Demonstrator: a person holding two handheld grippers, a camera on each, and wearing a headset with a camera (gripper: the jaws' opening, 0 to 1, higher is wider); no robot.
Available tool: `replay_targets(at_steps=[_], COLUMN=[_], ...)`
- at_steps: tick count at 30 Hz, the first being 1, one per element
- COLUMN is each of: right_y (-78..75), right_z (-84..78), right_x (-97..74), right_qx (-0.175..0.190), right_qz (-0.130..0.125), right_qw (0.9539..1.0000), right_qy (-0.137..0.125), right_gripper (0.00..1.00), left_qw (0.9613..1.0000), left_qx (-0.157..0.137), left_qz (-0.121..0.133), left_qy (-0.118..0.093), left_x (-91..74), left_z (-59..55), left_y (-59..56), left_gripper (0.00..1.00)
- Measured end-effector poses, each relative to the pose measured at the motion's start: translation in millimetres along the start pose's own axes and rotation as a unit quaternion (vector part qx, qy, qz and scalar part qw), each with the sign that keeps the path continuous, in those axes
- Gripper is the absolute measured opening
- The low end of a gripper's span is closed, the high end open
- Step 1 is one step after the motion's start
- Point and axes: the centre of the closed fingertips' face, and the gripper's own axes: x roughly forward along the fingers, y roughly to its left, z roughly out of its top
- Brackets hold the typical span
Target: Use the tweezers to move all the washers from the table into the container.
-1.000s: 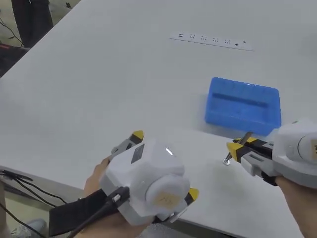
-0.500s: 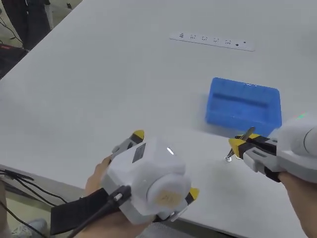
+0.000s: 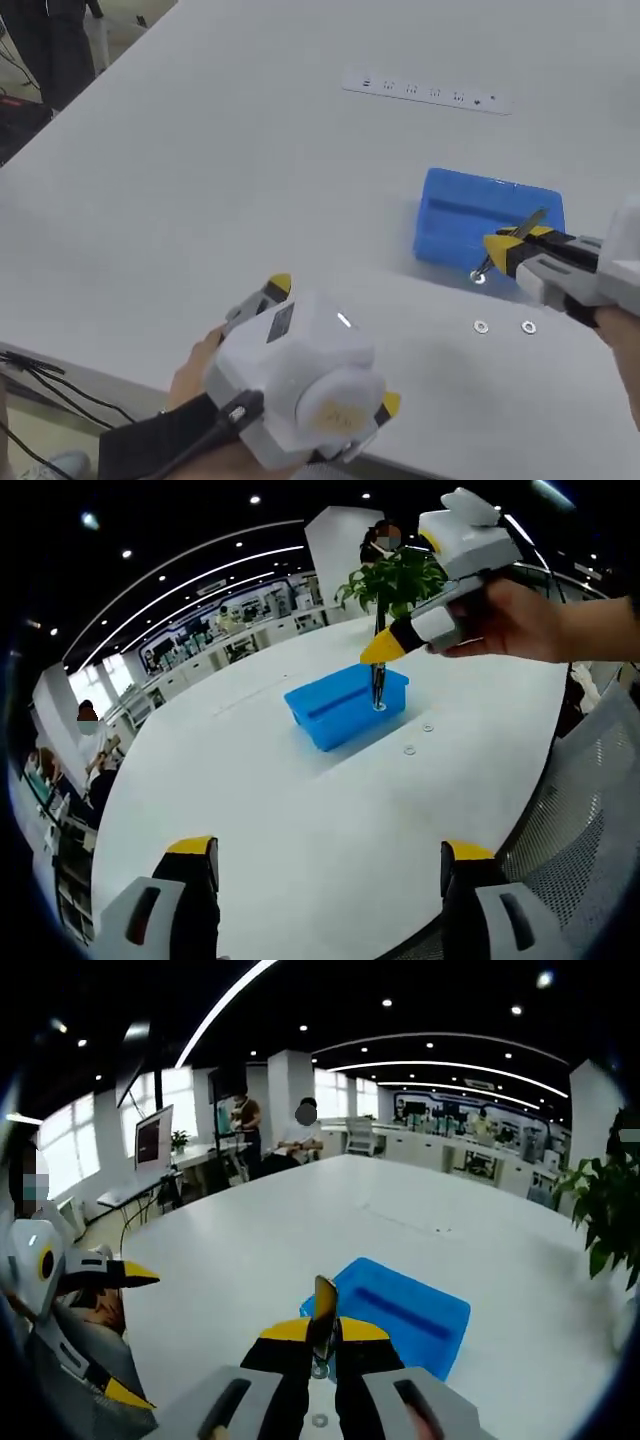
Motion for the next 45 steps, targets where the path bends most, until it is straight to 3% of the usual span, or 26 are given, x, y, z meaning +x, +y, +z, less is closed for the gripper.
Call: replay_targets(at_steps=[5, 11, 24, 33, 41, 45], right_y=[-14.7, -26.6, -38.5, -41.8, -41.8, -40.9], right_z=[17.6, 23.4, -9.5, -29.8, -29.3, -20.0], right_x=[9.1, 22.2, 61.1, 73.1, 72.3, 64.1], right_qx=[-0.005, -0.007, -0.001, 0.028, 0.034, 0.029], right_qz=[-0.012, -0.023, -0.035, -0.034, -0.034, -0.035], right_qw=[0.9998, 0.9995, 0.9992, 0.9983, 0.9982, 0.9986], right_qy=[-0.017, -0.022, 0.017, 0.037, 0.037, 0.026], right_gripper=[0.04, 0.04, 0.04, 0.04, 0.04, 0.04], left_qw=[1.0000, 1.0000, 0.9998, 0.9999, 0.9998, 0.9998], left_qx=[0.002, 0.001, 0.011, 0.012, 0.014, 0.015], left_qz=[0.001, 0.000, 0.012, 0.009, 0.009, 0.006], left_qy=[0.002, 0.006, 0.006, 0.007, 0.007, 0.009], left_x=[0.3, 0.6, 0.6, 1.1, 1.2, 1.4], left_z=[-0.8, -2.1, -2.2, -2.6, -2.8, -3.3], left_y=[0.1, -0.2, 2.9, 1.5, 1.6, 0.5], left_gripper=[0.94, 0.93, 0.90, 0.90, 0.88, 0.85])
